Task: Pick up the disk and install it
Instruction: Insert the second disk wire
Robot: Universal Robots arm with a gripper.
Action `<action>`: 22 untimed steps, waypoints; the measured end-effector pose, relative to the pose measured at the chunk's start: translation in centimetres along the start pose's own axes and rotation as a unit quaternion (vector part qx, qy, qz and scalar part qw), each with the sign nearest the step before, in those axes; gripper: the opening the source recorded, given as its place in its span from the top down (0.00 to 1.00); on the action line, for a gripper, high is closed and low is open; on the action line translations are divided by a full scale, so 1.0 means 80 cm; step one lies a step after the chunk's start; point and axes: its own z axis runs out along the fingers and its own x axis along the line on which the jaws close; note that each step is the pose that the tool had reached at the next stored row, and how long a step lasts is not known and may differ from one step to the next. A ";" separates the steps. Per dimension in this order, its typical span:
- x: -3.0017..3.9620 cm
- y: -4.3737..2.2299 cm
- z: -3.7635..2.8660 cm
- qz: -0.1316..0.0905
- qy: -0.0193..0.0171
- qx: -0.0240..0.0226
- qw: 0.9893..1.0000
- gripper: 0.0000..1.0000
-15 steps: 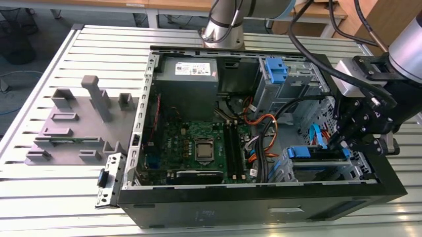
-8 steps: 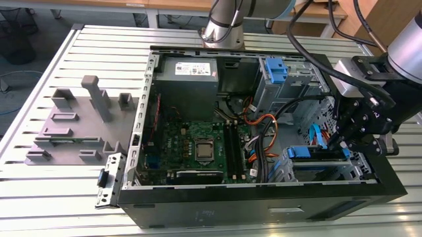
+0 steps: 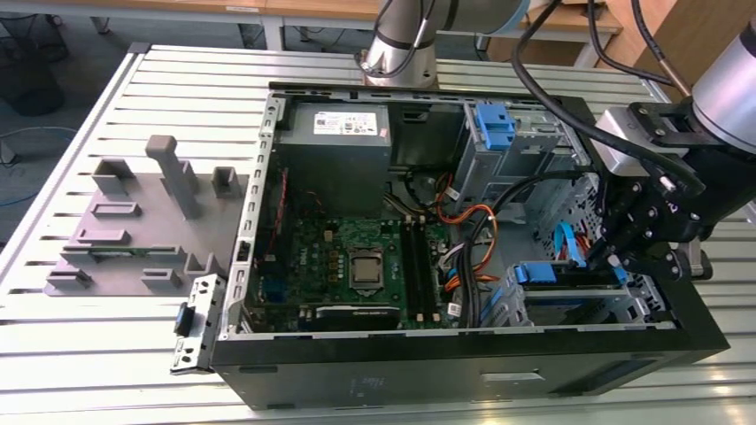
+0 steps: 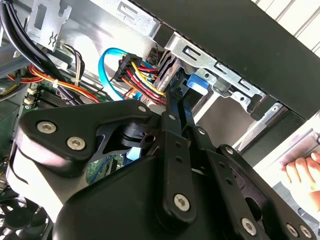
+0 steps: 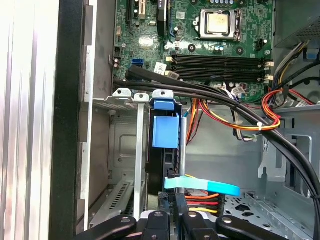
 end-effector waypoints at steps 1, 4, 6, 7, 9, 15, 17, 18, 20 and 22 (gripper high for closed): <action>0.0000 0.0000 0.0000 0.000 0.000 0.000 1.000 0.84; 0.0000 0.0000 0.0006 0.000 0.000 0.000 1.000 0.84; 0.0000 0.0000 0.0026 0.000 0.000 0.000 1.000 0.84; 0.0000 0.0000 0.0035 0.000 0.000 0.000 1.000 0.84; 0.0000 -0.0001 0.0049 0.000 0.000 0.000 1.000 0.84; 0.0000 -0.0001 0.0055 0.000 0.000 0.000 1.000 0.84; 0.0000 -0.0001 0.0060 0.000 0.000 0.000 1.000 0.84; 0.0000 -0.0001 0.0060 0.000 0.000 0.000 1.000 0.84; 0.0001 -0.0001 0.0061 0.000 0.000 0.000 1.000 0.84; 0.0000 -0.0001 0.0065 0.000 0.000 0.000 1.000 0.84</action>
